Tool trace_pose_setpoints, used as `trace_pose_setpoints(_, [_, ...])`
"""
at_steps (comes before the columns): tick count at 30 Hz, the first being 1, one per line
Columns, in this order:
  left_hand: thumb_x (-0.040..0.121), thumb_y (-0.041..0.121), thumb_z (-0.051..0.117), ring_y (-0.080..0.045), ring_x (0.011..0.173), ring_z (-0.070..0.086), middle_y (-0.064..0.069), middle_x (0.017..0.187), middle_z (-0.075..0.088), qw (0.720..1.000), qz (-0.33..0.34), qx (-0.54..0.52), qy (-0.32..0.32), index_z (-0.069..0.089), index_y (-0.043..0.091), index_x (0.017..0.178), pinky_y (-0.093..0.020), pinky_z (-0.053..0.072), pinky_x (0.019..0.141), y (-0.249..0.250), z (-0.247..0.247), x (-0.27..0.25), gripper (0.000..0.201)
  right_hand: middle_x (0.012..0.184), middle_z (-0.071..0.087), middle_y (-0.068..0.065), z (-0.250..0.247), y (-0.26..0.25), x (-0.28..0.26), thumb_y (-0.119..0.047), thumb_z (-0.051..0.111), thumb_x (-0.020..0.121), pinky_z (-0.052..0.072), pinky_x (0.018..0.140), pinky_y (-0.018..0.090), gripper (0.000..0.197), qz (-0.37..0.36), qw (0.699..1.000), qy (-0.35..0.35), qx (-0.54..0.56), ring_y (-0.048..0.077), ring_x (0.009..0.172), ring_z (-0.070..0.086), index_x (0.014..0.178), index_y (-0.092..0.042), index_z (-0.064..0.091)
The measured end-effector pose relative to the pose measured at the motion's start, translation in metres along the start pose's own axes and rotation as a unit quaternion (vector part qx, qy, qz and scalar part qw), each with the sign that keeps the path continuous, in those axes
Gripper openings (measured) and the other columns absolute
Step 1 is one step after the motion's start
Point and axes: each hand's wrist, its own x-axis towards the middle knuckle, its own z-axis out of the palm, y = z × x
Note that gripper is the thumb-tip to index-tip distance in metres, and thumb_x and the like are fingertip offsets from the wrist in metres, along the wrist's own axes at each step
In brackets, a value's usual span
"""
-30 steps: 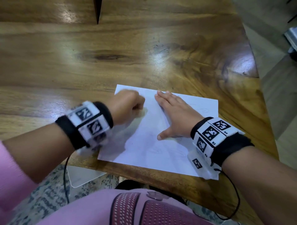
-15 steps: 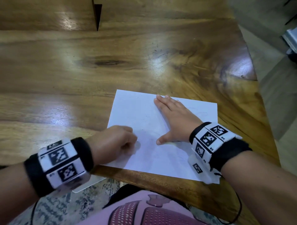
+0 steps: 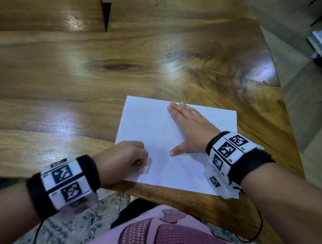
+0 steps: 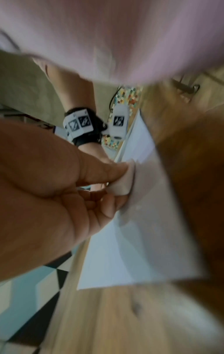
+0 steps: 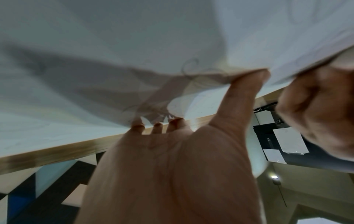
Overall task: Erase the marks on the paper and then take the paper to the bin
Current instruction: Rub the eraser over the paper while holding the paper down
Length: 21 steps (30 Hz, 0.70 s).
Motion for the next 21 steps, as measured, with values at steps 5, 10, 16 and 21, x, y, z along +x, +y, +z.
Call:
trace_pose_setpoints(5, [0.074,0.015,0.068,-0.014,0.061,0.042,0.004,0.069,0.046,0.992,-0.028,0.036,0.114,0.058,0.013,0.064,-0.019,0.028,0.058,0.004,-0.016,0.044,0.014,0.157,-0.017,-0.008,-0.001,-0.001,0.000,-0.060,0.074,0.064,-0.008,0.117,0.028,0.126,0.002,1.000,0.004,-0.001,0.012,0.144,-0.016,0.150,-0.019,-0.010])
trace_pose_setpoints(10, [0.074,0.014,0.064,-0.007,0.064,0.050,0.007,0.073,0.050,0.999,-0.010,-0.021,-0.030,0.058,0.016,0.064,-0.013,0.034,0.059,0.012,0.009,-0.002,0.012,0.157,-0.017,-0.010,0.001,0.000,0.000,-0.059,0.074,0.064,-0.008,0.116,0.026,0.126,0.001,1.000,0.007,0.007,0.011,0.144,-0.016,0.150,-0.020,-0.009])
trace_pose_setpoints(16, [0.074,0.021,0.066,-0.016,0.067,0.046,0.004,0.071,0.047,0.991,-0.049,0.031,0.119,0.062,0.013,0.067,-0.023,0.032,0.061,0.008,-0.020,0.043,0.012,0.157,-0.018,-0.009,0.000,0.000,0.000,-0.059,0.074,0.064,-0.007,0.118,0.028,0.126,0.002,1.000,0.006,0.003,0.011,0.144,-0.016,0.150,-0.020,-0.010])
trace_pose_setpoints(21, [0.071,0.013,0.066,-0.004,0.062,0.049,0.013,0.066,0.047,1.000,0.007,-0.007,0.002,0.060,0.019,0.063,-0.009,0.032,0.057,0.011,-0.003,0.013,0.012,0.157,-0.017,-0.009,0.001,0.001,0.001,-0.060,0.074,0.064,-0.008,0.118,0.028,0.126,0.001,1.000,0.007,0.003,0.012,0.144,-0.016,0.150,-0.020,-0.009])
